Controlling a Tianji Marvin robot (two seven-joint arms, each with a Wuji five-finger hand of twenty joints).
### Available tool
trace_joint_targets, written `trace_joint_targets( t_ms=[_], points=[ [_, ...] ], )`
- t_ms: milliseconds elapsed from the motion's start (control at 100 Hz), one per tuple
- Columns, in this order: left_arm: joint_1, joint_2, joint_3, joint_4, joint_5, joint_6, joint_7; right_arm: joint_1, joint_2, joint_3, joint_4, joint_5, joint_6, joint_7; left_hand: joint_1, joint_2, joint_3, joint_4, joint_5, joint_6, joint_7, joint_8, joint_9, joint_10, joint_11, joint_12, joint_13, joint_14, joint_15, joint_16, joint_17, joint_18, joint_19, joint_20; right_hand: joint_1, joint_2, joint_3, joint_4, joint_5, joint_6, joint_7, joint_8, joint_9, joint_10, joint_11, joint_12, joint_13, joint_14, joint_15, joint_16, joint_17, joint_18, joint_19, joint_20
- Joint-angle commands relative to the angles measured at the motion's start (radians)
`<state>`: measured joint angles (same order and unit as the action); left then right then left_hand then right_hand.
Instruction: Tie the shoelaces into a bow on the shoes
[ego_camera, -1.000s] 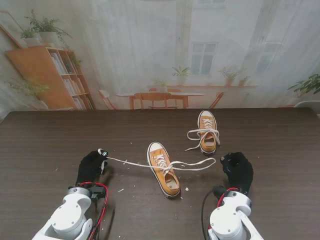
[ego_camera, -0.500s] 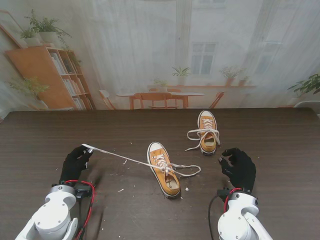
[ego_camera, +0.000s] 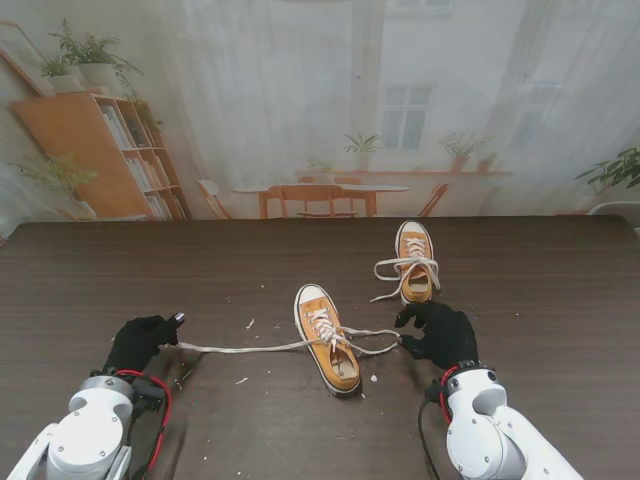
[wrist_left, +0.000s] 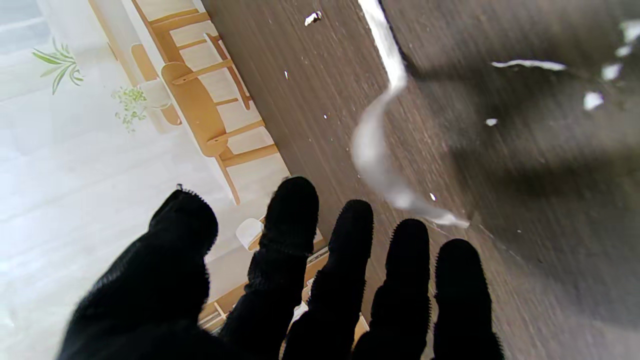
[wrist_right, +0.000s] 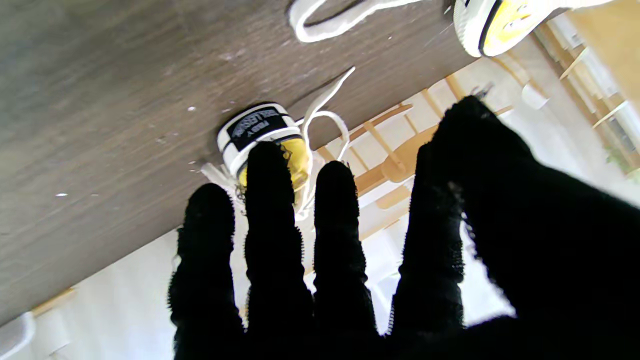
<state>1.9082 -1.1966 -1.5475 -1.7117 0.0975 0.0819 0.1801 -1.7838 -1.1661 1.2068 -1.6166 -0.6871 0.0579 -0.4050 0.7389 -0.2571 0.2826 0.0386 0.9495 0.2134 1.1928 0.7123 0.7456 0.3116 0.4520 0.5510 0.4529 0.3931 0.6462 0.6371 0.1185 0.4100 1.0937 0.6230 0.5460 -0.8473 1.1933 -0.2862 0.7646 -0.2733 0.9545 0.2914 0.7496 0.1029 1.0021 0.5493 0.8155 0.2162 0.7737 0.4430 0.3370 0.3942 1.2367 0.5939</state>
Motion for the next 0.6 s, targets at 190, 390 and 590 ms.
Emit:
trace_joint_targets(
  t_ms=[190, 390, 590],
  points=[
    [0.009, 0.009, 0.010, -0.010, 0.011, -0.040, -0.045, 0.082, 0.020, -0.056, 0.052, -0.013, -0.024, 0.096, 0.096, -0.103, 0.003, -0.049, -0.144, -0.166, -0.583, -0.388, -0.066, -0.079, -0.056, -0.059, -0.015, -0.048, -0.026, -0.039, -0.018, -0.004, 0.030, -0.012, -0.003, -0.035, -0.025, -0.034, -0.006, -0.050, -0.021, 0.027, -0.039, -0.033, -0.013, 0.014, -0.038, -0.032, -0.019, -0.014, -0.018, -0.031, -0.019, -0.001],
    [0.011, 0.011, 0.048, -0.016, -0.011, -0.095, -0.050, 0.139, 0.026, -0.107, 0.100, 0.002, -0.017, 0.148, 0.018, -0.031, 0.017, -0.033, -0.200, -0.135, -0.721, -0.373, -0.095, -0.065, -0.068, -0.062, -0.033, -0.042, -0.035, -0.034, -0.038, 0.000, 0.020, -0.006, -0.027, -0.029, -0.030, -0.031, -0.013, -0.028, -0.049, 0.029, -0.054, -0.031, -0.016, 0.019, -0.050, -0.035, -0.024, -0.012, -0.027, -0.038, -0.030, 0.001],
    [-0.010, 0.006, 0.097, -0.009, -0.046, -0.113, -0.036, 0.163, 0.029, -0.146, 0.120, 0.026, -0.005, 0.185, 0.023, -0.021, 0.022, -0.024, -0.179, -0.120, -0.713, -0.350, -0.091, -0.056, -0.062, -0.057, -0.028, -0.034, -0.030, -0.030, -0.036, 0.005, 0.022, 0.000, -0.062, -0.020, -0.025, 0.003, -0.013, 0.038, -0.110, 0.042, -0.075, -0.028, -0.019, 0.025, -0.063, -0.036, -0.029, -0.007, -0.034, -0.042, -0.040, 0.010]
  ],
)
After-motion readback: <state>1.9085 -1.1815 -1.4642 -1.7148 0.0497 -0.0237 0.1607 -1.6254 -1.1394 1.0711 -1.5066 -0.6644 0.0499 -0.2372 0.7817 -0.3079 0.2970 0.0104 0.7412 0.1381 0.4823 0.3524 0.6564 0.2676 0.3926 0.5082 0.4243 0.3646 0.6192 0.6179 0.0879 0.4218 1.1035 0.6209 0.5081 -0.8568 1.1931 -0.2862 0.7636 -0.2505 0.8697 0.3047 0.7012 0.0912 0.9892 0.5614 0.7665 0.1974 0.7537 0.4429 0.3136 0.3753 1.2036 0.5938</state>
